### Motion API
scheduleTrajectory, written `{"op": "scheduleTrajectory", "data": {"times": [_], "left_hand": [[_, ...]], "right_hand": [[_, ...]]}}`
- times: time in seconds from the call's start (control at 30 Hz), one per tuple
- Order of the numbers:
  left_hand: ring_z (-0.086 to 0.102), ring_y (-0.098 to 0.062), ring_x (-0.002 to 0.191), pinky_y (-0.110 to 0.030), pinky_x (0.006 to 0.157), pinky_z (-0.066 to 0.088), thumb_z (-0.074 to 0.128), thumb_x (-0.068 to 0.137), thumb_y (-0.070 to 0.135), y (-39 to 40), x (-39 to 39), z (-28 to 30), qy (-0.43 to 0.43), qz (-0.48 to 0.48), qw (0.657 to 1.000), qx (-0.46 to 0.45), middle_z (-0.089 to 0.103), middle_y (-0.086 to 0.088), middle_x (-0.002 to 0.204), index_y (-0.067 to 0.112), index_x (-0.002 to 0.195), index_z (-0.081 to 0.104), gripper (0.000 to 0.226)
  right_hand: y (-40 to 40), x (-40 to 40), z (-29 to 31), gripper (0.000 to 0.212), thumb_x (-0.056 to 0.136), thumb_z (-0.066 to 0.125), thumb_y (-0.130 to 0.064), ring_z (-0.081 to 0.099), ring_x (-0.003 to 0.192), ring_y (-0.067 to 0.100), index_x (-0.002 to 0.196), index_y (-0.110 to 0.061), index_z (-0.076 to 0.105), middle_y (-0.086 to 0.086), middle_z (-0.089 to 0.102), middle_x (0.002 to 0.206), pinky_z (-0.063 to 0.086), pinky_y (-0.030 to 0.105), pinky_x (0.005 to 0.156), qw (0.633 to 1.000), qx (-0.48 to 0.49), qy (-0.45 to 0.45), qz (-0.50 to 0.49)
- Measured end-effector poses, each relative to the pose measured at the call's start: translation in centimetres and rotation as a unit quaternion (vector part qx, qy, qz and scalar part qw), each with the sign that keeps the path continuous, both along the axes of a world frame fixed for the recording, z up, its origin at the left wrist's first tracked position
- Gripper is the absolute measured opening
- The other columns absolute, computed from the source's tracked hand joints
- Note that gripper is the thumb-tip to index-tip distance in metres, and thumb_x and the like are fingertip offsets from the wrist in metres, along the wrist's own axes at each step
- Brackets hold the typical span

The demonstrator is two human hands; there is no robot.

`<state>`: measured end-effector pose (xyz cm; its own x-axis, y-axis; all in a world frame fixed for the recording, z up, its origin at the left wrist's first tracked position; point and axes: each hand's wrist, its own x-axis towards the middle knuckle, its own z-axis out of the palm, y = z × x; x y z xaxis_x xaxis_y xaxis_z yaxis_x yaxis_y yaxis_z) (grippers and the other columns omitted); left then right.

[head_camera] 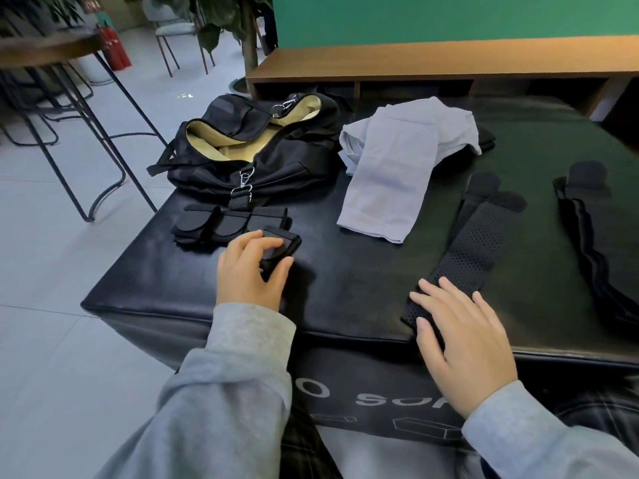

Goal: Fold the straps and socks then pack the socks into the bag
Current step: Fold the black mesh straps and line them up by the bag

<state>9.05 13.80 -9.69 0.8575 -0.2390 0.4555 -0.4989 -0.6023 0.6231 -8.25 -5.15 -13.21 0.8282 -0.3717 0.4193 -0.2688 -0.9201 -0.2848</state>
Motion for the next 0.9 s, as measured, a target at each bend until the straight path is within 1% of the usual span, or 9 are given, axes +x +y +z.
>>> {"op": "scheduleTrajectory", "data": {"times": [0.1, 0.17, 0.2, 0.33, 0.43, 0.57, 0.73, 0.83, 0.9], "left_hand": [[0.049, -0.024, 0.11, -0.012, 0.094, 0.027, 0.073, 0.078, 0.011, 0.9, 2.4, 0.3, -0.059, 0.048, 0.997, -0.03, 0.056, -0.011, 0.114, 0.009, 0.099, 0.066, 0.022], [0.049, -0.027, 0.108, -0.009, 0.093, 0.027, 0.072, 0.078, 0.01, 1.5, 4.0, 0.3, -0.083, 0.073, 0.993, -0.029, 0.056, -0.015, 0.111, 0.007, 0.098, 0.066, 0.021], [0.049, -0.028, 0.107, -0.009, 0.092, 0.027, 0.071, 0.079, 0.01, 1.6, 4.6, 0.3, -0.084, 0.083, 0.993, -0.023, 0.056, -0.016, 0.11, 0.006, 0.098, 0.066, 0.02], [0.047, -0.033, 0.101, -0.026, 0.086, 0.034, 0.069, 0.081, 0.011, 1.5, 6.1, 0.0, -0.079, 0.112, 0.99, 0.014, 0.054, -0.016, 0.105, 0.005, 0.092, 0.063, 0.013], [0.047, -0.035, 0.1, -0.031, 0.084, 0.038, 0.068, 0.082, 0.008, 1.1, 6.6, 0.0, -0.076, 0.117, 0.99, 0.029, 0.053, -0.017, 0.105, 0.002, 0.089, 0.062, 0.011], [0.044, -0.033, 0.106, -0.029, 0.086, 0.034, 0.064, 0.085, 0.01, 0.8, 6.8, -0.4, -0.042, 0.134, 0.989, 0.04, 0.051, -0.016, 0.112, 0.003, 0.094, 0.061, 0.012], [0.048, -0.032, 0.106, -0.03, 0.085, 0.037, 0.061, 0.086, 0.01, 0.9, 6.6, -0.6, -0.029, 0.135, 0.99, 0.034, 0.05, -0.016, 0.114, 0.003, 0.095, 0.061, 0.011], [0.048, -0.035, 0.103, -0.031, 0.085, 0.037, 0.062, 0.085, 0.01, 1.0, 6.0, -0.5, -0.05, 0.134, 0.989, 0.031, 0.052, -0.017, 0.11, 0.003, 0.094, 0.062, 0.011], [0.048, -0.035, 0.101, -0.026, 0.083, 0.032, 0.064, 0.085, 0.012, 1.1, 5.5, -0.5, -0.08, 0.142, 0.986, 0.031, 0.055, -0.016, 0.105, 0.003, 0.092, 0.063, 0.012]], "right_hand": [[0.0, 0.0, 0.0, 0.043, 0.089, 0.033, -0.034, 0.042, 0.127, 0.013, 0.112, -0.021, 0.066, -0.006, 0.06, 0.126, 0.019, 0.034, 0.108, 1.0, -0.001, 0.002, 0.001], [-0.1, 0.0, -0.1, 0.043, 0.089, 0.033, -0.034, 0.043, 0.127, 0.014, 0.112, -0.021, 0.066, -0.006, 0.06, 0.126, 0.019, 0.034, 0.108, 1.0, -0.001, 0.002, 0.002], [-0.1, 0.0, -0.1, 0.043, 0.089, 0.033, -0.034, 0.044, 0.127, 0.014, 0.112, -0.021, 0.066, -0.006, 0.06, 0.126, 0.02, 0.034, 0.108, 1.0, -0.001, 0.002, 0.002], [-0.1, 0.0, -0.2, 0.043, 0.089, 0.033, -0.034, 0.043, 0.126, 0.014, 0.112, -0.021, 0.067, -0.006, 0.061, 0.126, 0.021, 0.035, 0.108, 1.0, -0.002, -0.004, 0.002], [-0.2, 0.0, -0.2, 0.043, 0.088, 0.033, -0.035, 0.044, 0.127, 0.015, 0.112, -0.021, 0.067, -0.006, 0.061, 0.126, 0.021, 0.035, 0.108, 1.0, -0.001, -0.004, 0.003], [-0.2, 0.0, -0.3, 0.043, 0.088, 0.033, -0.034, 0.042, 0.126, 0.014, 0.111, -0.021, 0.066, -0.005, 0.061, 0.125, 0.022, 0.036, 0.107, 1.0, -0.003, -0.009, 0.003], [-0.2, 0.0, -0.3, 0.042, 0.088, 0.034, -0.033, 0.039, 0.127, 0.012, 0.111, -0.021, 0.067, -0.006, 0.061, 0.125, 0.021, 0.035, 0.108, 1.0, -0.001, -0.012, 0.002], [-0.2, 0.0, -0.4, 0.042, 0.088, 0.034, -0.034, 0.039, 0.127, 0.012, 0.111, -0.021, 0.067, -0.006, 0.061, 0.125, 0.021, 0.035, 0.108, 1.0, 0.002, -0.016, 0.003], [-0.2, 0.0, -0.4, 0.042, 0.088, 0.033, -0.034, 0.039, 0.127, 0.011, 0.111, -0.021, 0.067, -0.007, 0.061, 0.125, 0.022, 0.036, 0.108, 1.0, 0.003, -0.017, 0.004]]}}
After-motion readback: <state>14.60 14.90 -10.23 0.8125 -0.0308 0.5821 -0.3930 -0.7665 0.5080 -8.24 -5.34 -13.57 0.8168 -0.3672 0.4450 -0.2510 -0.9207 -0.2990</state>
